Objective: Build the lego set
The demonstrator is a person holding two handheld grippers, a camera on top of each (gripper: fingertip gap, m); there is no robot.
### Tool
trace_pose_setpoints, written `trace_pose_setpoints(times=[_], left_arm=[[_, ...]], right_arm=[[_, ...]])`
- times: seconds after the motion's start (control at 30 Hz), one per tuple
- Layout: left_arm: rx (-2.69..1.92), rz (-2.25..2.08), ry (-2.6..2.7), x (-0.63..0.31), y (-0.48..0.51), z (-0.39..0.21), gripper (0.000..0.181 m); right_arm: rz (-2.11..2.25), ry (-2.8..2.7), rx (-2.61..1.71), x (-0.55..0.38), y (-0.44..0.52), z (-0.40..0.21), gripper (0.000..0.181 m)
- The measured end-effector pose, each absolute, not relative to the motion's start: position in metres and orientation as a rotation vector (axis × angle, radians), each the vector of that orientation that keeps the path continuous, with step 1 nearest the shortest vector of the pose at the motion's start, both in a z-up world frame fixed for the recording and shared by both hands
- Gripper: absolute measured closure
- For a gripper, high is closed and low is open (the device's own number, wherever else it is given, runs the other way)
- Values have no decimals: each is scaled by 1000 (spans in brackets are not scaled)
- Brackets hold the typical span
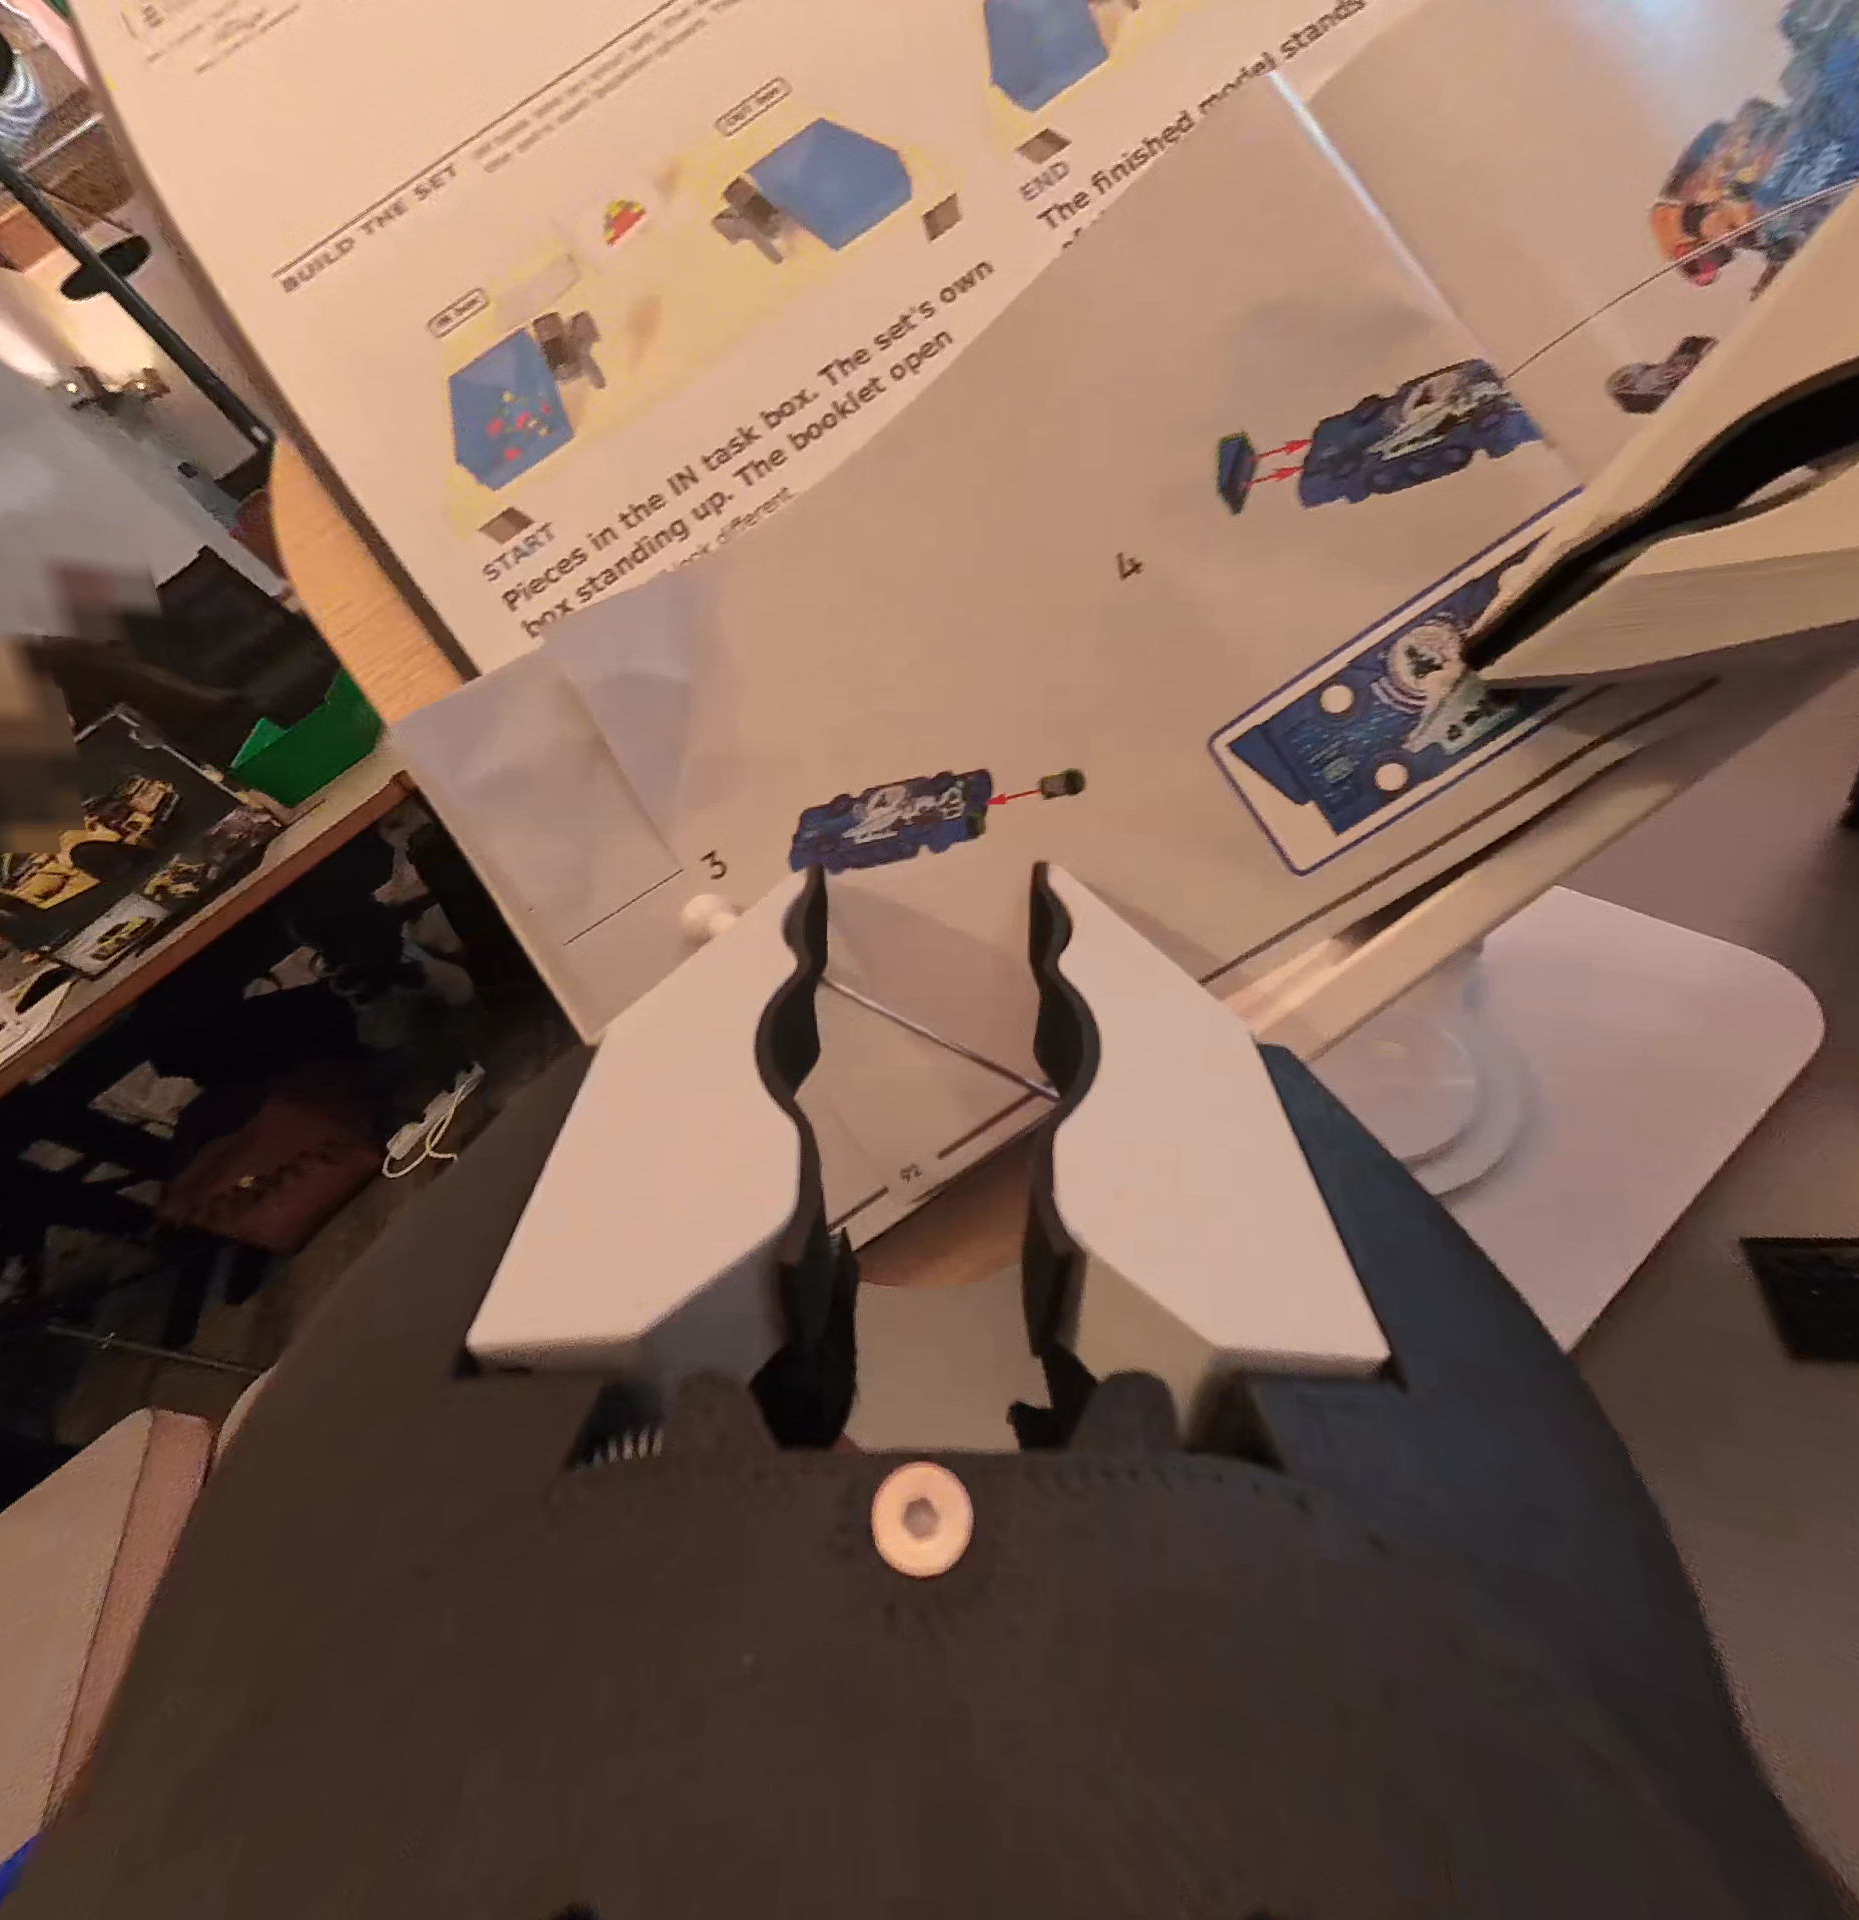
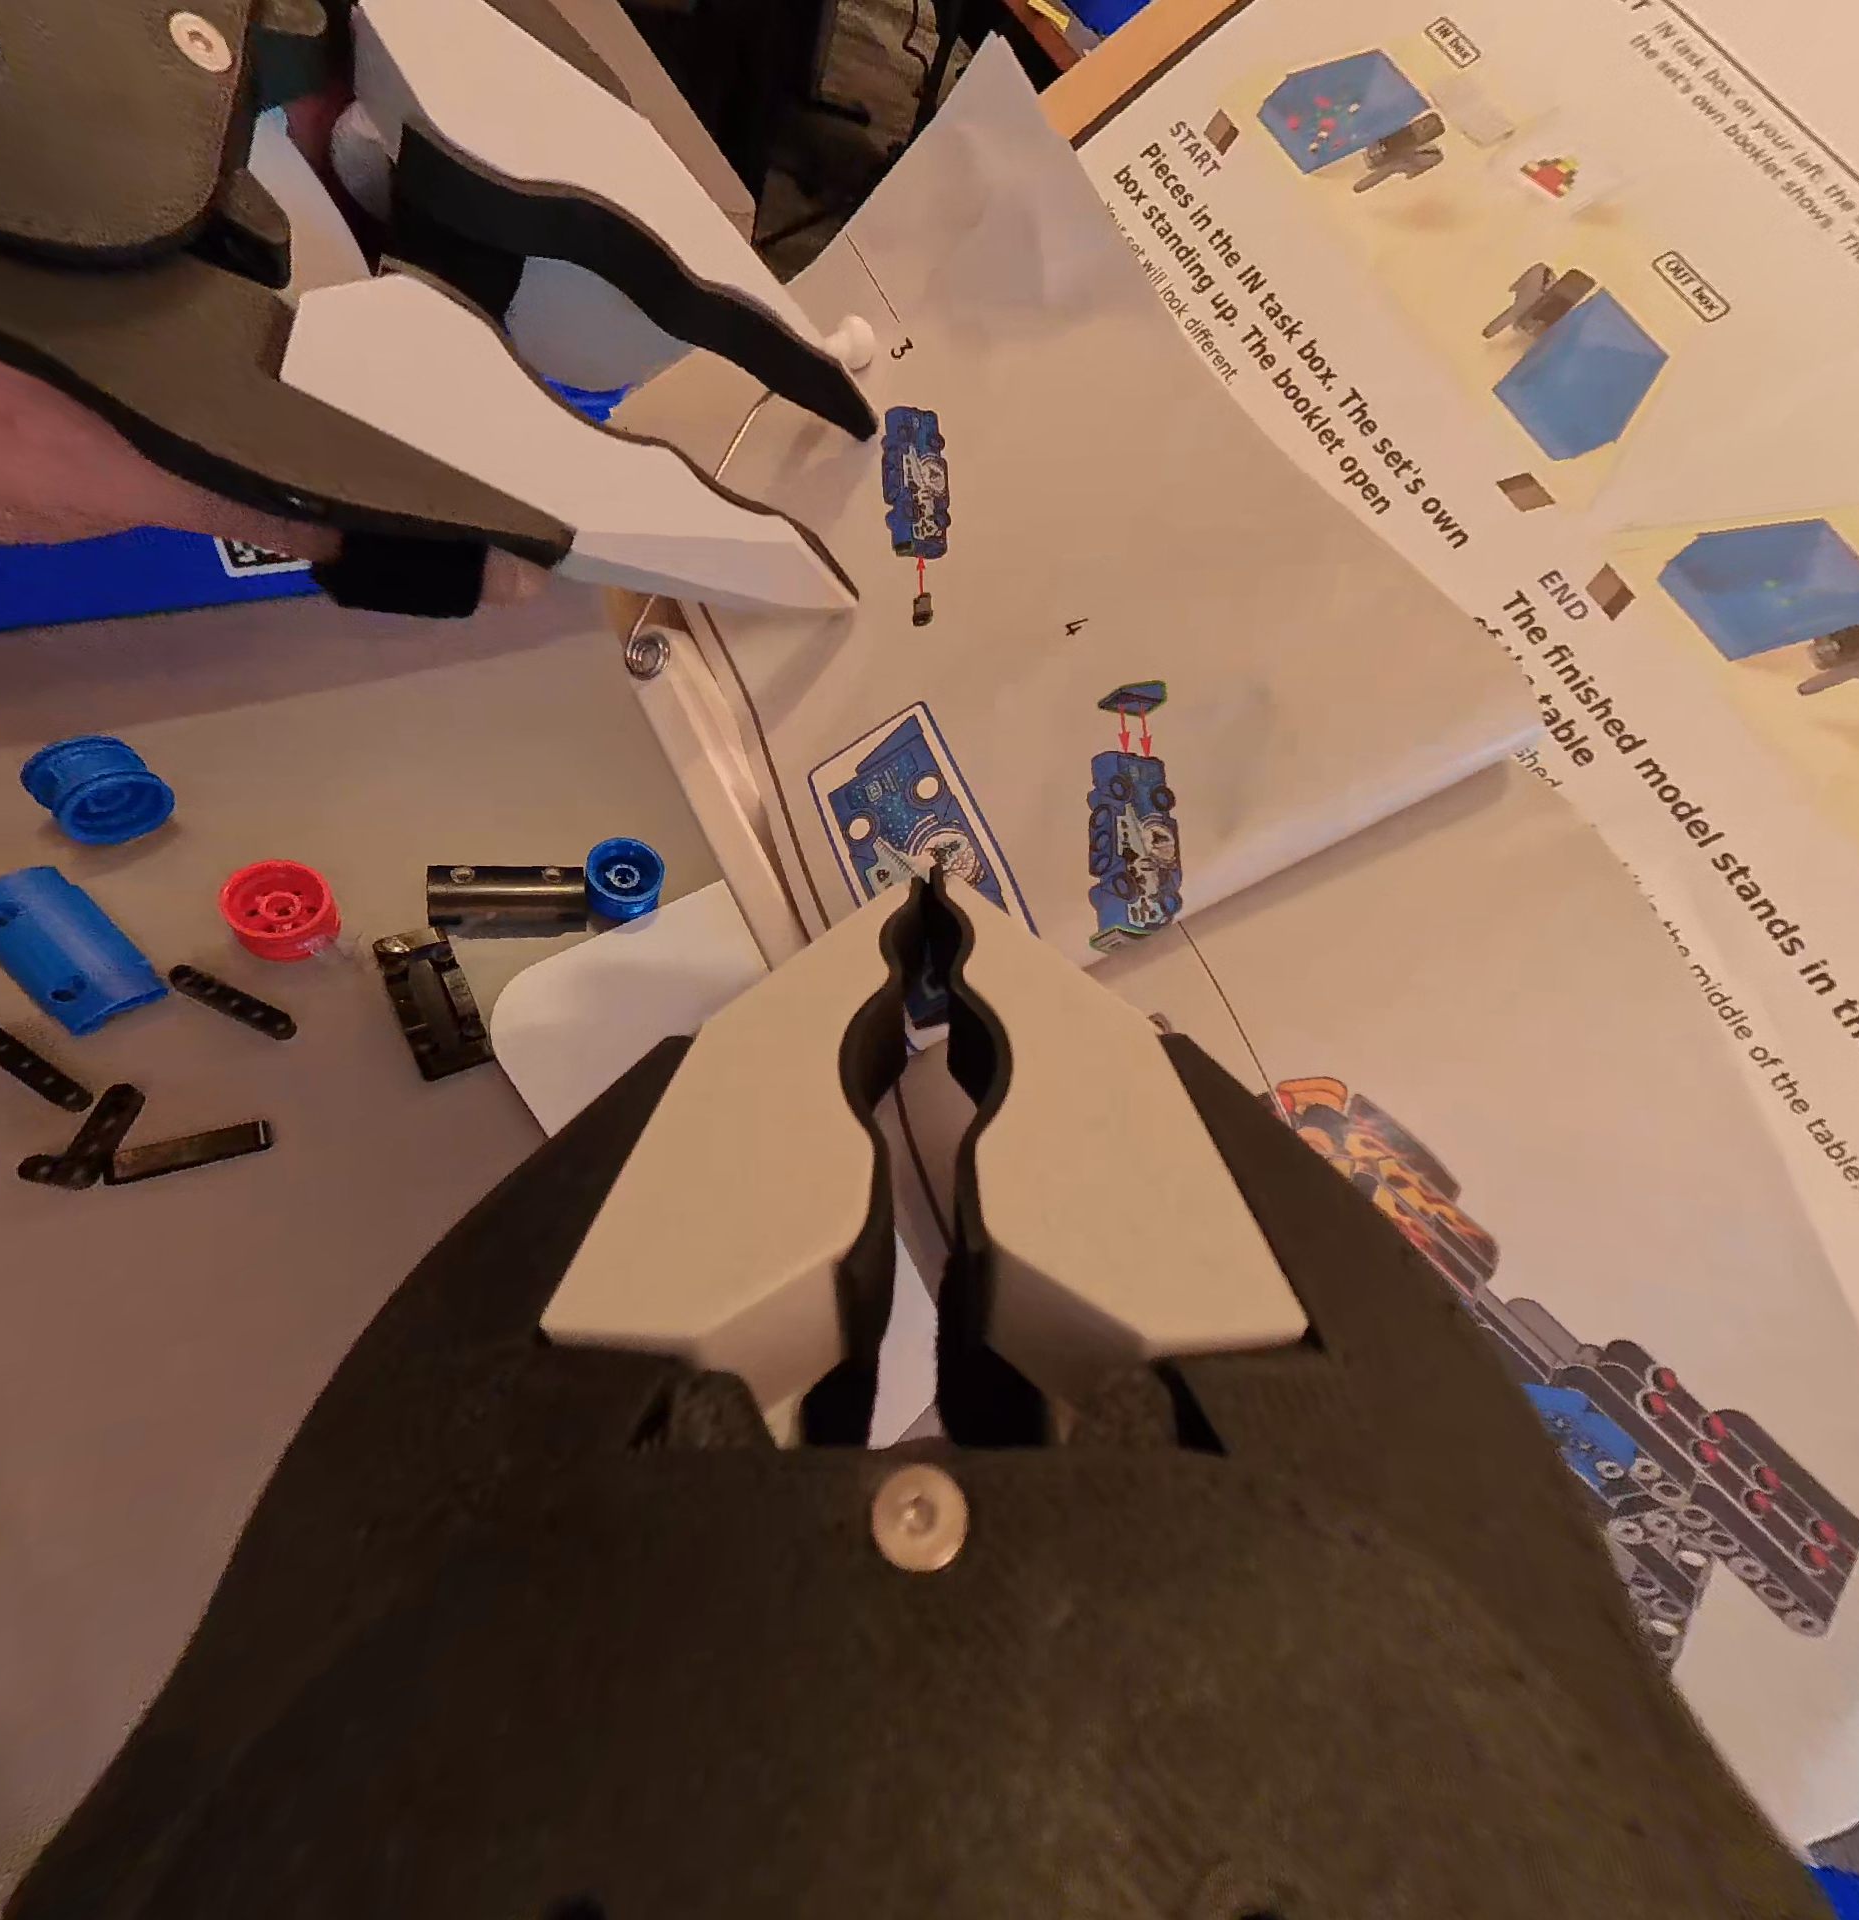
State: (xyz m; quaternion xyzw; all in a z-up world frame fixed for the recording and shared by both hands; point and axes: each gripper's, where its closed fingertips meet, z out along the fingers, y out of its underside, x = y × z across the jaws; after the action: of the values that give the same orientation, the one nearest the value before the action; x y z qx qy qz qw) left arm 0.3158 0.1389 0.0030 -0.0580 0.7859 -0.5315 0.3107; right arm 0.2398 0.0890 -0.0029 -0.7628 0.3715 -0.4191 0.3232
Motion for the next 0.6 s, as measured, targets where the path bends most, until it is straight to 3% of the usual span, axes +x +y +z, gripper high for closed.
trace_pose_setpoints(times=[0.6], left_arm=[[-325, -1556, 2038, 337, 188, 30, 143]], right_arm=[[-1138, 876, -1982, 232, 104, 4, 181]])
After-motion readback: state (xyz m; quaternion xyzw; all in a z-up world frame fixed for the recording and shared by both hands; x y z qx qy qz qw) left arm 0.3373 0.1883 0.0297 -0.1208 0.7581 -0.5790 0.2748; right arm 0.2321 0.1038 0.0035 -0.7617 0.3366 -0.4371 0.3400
